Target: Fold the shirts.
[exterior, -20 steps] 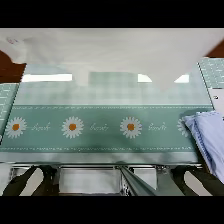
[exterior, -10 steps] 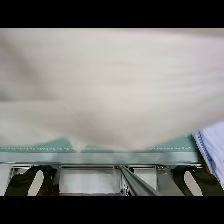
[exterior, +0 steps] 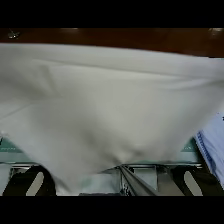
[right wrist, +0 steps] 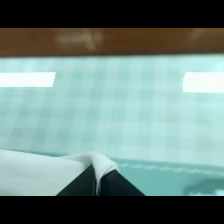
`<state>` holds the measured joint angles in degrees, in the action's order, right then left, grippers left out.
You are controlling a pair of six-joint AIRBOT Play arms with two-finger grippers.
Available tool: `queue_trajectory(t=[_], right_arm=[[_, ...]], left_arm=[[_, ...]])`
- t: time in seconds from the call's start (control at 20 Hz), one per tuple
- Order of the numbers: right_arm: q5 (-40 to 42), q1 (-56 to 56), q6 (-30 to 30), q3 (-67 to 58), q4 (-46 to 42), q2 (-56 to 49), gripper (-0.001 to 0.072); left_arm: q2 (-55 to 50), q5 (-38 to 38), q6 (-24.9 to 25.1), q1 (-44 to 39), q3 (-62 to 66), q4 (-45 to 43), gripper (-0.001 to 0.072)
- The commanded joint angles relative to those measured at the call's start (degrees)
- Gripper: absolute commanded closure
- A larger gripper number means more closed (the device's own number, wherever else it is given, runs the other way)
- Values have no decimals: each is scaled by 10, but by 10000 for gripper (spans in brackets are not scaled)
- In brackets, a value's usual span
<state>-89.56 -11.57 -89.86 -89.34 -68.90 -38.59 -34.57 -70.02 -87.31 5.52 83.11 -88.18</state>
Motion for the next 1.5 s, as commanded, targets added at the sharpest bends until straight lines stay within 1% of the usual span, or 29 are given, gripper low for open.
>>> queue_trajectory(t=[0.0, 0.05, 0.15, 0.3, 0.45, 0.55, 0.65, 0.75, 0.9, 1.05, 1.1, 1.15, 1.2, 1.3, 1.45], right_arm=[[97, 0, 30, 169, 18, -24, 689], [132, 0, 41, 205, 21, -45, 689], [204, 0, 63, 238, 32, -107, 689], [307, 0, 84, 232, 93, -228, 689], [388, 0, 92, 195, 152, -358, 689], [405, 0, 87, 142, 173, -440, 689], [385, 0, 85, 87, 191, -507, 689], [348, 0, 84, 58, 191, -545, 689], [309, 0, 94, 58, 172, -549, 688], [222, -2, 137, 58, 169, -539, 688], [188, -2, 143, 58, 161, -534, 688], [164, 1, 143, 60, 143, -532, 688], [149, 6, 143, 69, 124, -532, 688], [147, 14, 142, 101, 90, -532, 688], [156, 16, 141, 152, 78, -533, 688]], left_arm=[[-54, 107, -15, -2, -138, 57, 678], [-77, 154, -15, -2, -166, 79, 678], [-139, 251, -15, -2, -202, 117, 678], [-245, 330, -15, -2, -199, 169, 678], [-337, 395, -15, -2, -199, 232, 678], [-387, 425, -29, -2, -199, 284, 678], [-427, 414, -28, -2, -199, 332, 678], [-447, 388, -28, -2, -199, 342, 678], [-454, 332, -22, 5, -199, 342, 678], [-454, 266, 10, 23, -199, 340, 678], [-454, 241, 12, 32, -199, 339, 678], [-456, 215, 17, 39, -200, 332, 678], [-458, 197, 34, 42, -202, 315, 678], [-469, 160, 37, 41, -202, 255, 678], [-491, 124, 37, 46, -202, 232, 678]])
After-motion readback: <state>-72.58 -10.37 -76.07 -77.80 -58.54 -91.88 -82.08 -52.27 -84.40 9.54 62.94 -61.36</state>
